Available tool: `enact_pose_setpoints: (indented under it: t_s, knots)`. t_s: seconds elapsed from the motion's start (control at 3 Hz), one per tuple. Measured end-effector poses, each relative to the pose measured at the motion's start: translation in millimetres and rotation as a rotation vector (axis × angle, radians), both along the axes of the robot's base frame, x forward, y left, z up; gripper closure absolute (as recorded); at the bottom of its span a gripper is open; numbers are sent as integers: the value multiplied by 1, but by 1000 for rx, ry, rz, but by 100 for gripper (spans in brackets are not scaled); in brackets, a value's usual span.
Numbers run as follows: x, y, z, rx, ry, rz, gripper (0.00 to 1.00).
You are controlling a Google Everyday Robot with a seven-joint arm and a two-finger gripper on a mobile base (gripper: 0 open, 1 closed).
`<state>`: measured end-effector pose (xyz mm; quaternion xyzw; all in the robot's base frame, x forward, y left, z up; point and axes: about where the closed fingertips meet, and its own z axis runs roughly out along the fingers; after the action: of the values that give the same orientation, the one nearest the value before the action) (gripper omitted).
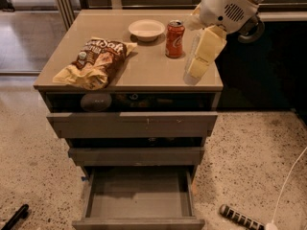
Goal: Place brown chip bag into bottom drawer
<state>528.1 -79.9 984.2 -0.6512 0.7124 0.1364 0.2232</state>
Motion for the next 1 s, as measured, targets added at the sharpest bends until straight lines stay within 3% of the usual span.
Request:
enact_pose_setpoints:
  t_s: [0.33, 0.67, 1.0]
  knots:
    - [5, -5, -3, 0, -3, -14, 0]
    - [33, -4, 1, 10, -13, -46, 0]
    - [110, 10, 13, 14, -48, -117, 0]
